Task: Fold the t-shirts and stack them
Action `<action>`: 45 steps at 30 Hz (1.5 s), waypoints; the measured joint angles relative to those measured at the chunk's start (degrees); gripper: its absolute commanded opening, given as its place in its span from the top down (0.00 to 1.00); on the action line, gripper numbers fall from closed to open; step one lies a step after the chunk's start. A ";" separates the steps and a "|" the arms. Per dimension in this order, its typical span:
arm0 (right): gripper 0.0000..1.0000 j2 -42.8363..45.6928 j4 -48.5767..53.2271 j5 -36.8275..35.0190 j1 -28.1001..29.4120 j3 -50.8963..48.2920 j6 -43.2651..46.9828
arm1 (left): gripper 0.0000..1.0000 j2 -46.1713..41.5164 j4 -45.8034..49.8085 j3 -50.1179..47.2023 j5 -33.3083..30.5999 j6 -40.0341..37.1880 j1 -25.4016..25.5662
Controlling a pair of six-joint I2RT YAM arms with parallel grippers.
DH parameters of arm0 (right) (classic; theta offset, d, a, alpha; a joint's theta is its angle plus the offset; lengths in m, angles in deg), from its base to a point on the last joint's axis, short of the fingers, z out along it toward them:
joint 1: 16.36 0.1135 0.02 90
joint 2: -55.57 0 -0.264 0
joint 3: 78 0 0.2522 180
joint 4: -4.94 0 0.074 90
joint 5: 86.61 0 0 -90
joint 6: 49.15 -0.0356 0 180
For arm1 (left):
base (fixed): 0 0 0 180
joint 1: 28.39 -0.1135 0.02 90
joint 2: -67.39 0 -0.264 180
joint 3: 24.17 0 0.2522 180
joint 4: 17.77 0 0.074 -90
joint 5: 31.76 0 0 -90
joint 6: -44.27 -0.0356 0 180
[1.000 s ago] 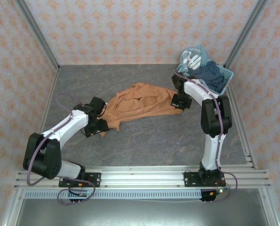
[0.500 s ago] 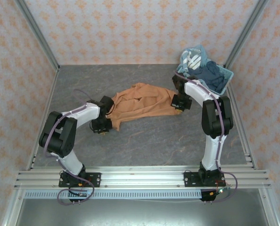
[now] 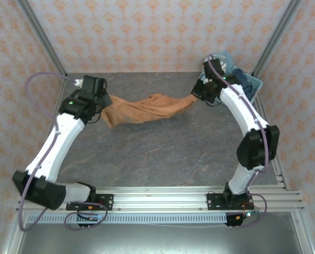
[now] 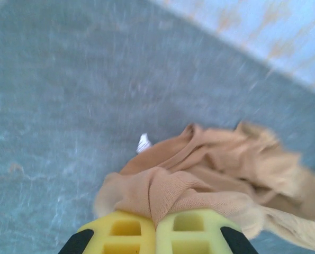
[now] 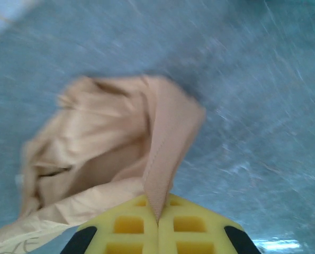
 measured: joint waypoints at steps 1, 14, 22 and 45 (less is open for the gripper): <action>1.00 1.81 -1.11 0.57 0.00 0.15 -0.24 | 1.00 -1.84 0.00 0.79 -0.44 0.39 -0.11; 1.00 25.27 -11.28 9.79 0.15 1.46 -5.77 | 1.00 -12.11 3.17 25.81 -6.47 1.73 -1.49; 1.00 16.22 -15.87 13.64 0.28 6.73 -11.61 | 1.00 4.31 4.52 43.54 -2.14 2.01 -10.54; 1.00 -25.11 -14.91 13.42 -5.95 61.57 -16.81 | 1.00 28.92 -0.48 69.99 20.87 4.09 -24.26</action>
